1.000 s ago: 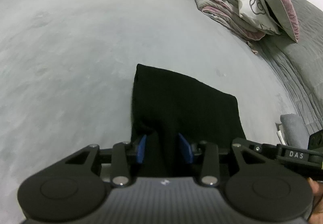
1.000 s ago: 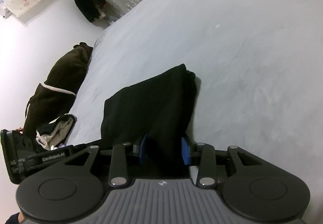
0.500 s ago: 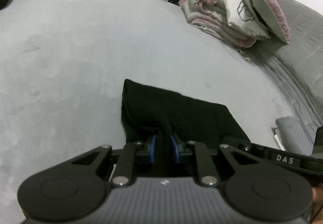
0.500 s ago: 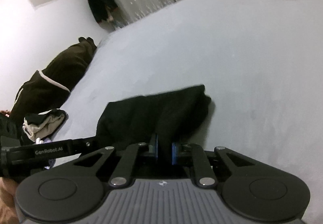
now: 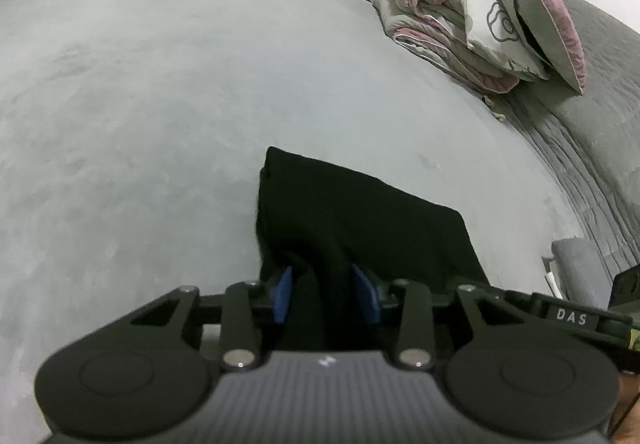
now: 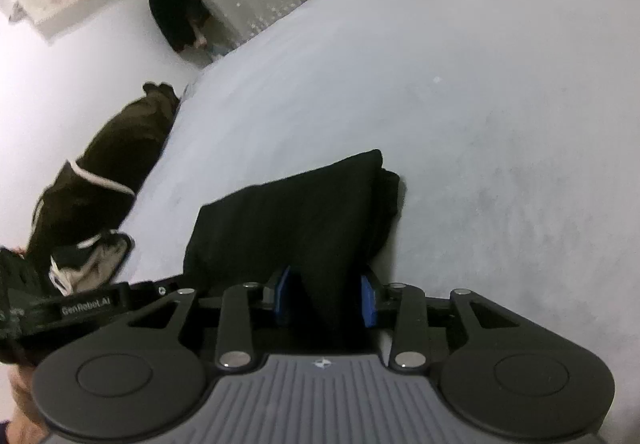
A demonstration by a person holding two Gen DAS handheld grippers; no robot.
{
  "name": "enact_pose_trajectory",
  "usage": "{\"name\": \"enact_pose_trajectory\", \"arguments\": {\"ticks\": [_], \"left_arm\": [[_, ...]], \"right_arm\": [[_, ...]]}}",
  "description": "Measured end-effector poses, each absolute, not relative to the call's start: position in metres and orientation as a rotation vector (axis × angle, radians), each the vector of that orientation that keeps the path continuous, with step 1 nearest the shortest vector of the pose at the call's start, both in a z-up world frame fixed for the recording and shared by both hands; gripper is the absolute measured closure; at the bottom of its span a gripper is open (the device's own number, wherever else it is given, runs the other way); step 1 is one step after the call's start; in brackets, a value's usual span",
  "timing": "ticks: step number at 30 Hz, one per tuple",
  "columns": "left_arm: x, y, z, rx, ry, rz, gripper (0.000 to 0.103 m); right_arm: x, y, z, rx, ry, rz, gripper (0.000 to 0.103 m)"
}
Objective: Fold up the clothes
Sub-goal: 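Grasp the folded black bundle's edge with the left gripper while the right gripper grasps beside it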
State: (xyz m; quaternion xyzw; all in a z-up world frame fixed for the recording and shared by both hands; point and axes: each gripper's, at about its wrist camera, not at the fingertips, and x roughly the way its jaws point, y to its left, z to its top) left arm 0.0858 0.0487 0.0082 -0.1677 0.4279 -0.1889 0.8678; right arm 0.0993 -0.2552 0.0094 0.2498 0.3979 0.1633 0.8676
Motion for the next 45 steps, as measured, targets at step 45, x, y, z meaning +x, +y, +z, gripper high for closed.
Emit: {"name": "enact_pose_trajectory", "arguments": {"ticks": [45], "left_arm": [[0.081,0.05,0.036,-0.396,0.718,-0.427,0.091]], "right_arm": [[0.096,-0.231,0.057,0.269,0.484,0.355,0.09]]}}
